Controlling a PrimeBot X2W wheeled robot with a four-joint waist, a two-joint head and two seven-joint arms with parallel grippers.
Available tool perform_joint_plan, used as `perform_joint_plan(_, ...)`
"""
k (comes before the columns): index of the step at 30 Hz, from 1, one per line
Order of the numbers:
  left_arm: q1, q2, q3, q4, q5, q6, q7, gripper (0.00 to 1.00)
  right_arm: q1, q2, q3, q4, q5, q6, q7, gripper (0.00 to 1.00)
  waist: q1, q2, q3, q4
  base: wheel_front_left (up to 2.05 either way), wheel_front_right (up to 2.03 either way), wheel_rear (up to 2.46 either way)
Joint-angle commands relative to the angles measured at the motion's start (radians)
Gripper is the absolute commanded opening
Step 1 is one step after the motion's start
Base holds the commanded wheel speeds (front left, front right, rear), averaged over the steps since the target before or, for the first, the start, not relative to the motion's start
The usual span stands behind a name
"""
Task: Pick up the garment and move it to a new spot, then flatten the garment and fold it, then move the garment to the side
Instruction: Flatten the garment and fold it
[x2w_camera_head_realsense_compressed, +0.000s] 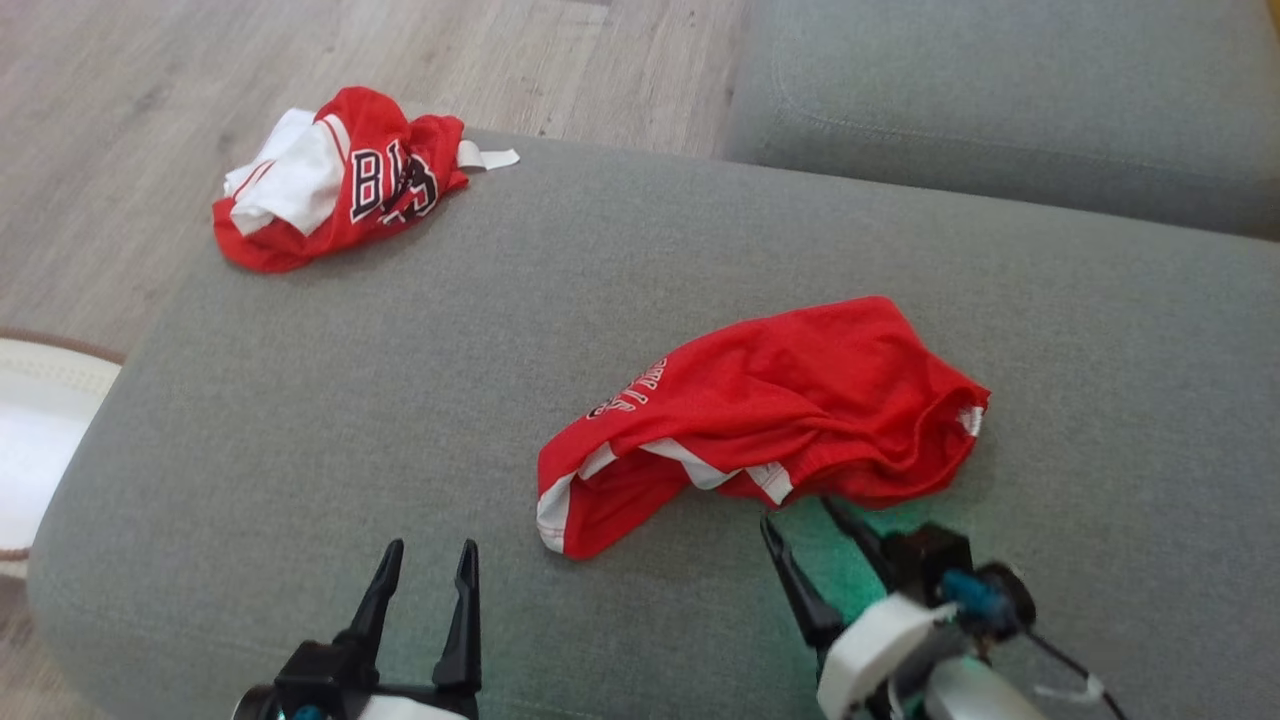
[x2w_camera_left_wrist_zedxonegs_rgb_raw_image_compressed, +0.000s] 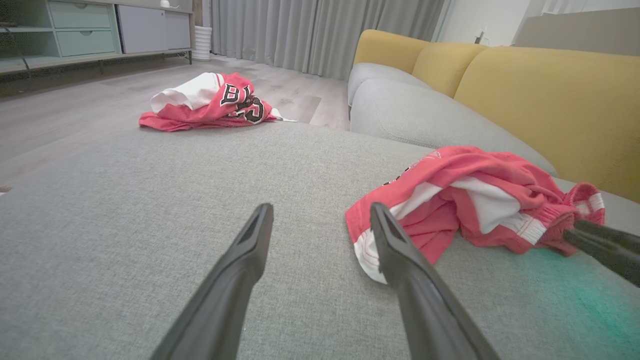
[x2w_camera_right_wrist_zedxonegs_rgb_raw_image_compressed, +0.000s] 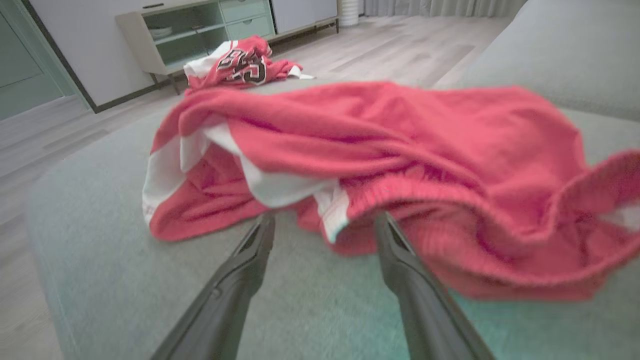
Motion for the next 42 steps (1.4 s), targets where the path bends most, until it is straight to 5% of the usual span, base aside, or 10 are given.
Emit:
perform_joint_plan(1,-0.026,-0.001,0.027,-0.03,-0.005,0.006,-0.011,1.0,-0.03,0.001,0.009,-0.034,-0.008,0.004,-0.013,1.0,0.0,-0.0001,0.009,0.005,0.0,0.0,0.0)
perform_joint_plan(13,-0.06,-0.01,0.027,-0.025,-0.005,0.005,-0.012,1.0,-0.121,0.001,-0.024,0.048,-0.032,0.004,-0.014,1.0,0.0,-0.0001,0.083,0.073,0.0,0.0,0.0)
perform_joint_plan(14,-0.061,-0.011,0.028,-0.023,-0.005,0.005,-0.013,1.0,-0.129,0.001,-0.015,0.053,-0.03,0.004,-0.014,0.93,0.0,-0.0001,0.084,0.075,0.0,0.0,0.0)
perform_joint_plan(15,-0.062,-0.012,0.029,-0.022,-0.005,0.005,-0.013,1.0,-0.137,0.001,-0.009,0.056,-0.024,0.004,-0.014,0.49,0.0,-0.0001,0.085,0.077,0.0,0.0,0.0)
perform_joint_plan(16,-0.063,-0.013,0.03,-0.021,-0.004,0.005,-0.013,1.0,-0.143,0.001,-0.004,0.059,-0.017,0.004,-0.014,0.38,0.0,-0.0001,0.086,0.077,0.0,0.0,0.0)
perform_joint_plan(17,-0.064,-0.014,0.031,-0.019,-0.004,0.005,-0.013,1.0,-0.149,0.001,0.001,0.062,-0.011,0.004,-0.014,0.13,0.0,-0.0001,0.086,0.076,0.0,0.0,0.0)
perform_joint_plan(18,-0.064,-0.015,0.033,-0.018,-0.004,0.006,-0.013,1.0,-0.155,0.001,0.002,0.062,-0.007,0.004,-0.014,0.0,0.0,-0.0001,0.085,0.074,0.0,0.0,0.0)
perform_joint_plan(30,-0.041,-0.019,0.061,-0.023,-0.004,0.004,-0.013,1.0,-0.101,0.001,-0.079,-0.09,0.034,0.004,-0.011,0.0,0.0,-0.0001,0.028,-0.017,0.0,0.0,0.0)
perform_joint_plan(42,-0.024,-0.032,0.069,-0.03,0.002,-0.003,-0.013,1.0,0.075,-0.009,-0.286,-0.277,-0.055,0.004,0.136,0.0,0.0,-0.0001,0.023,-0.102,0.0,0.0,0.0)
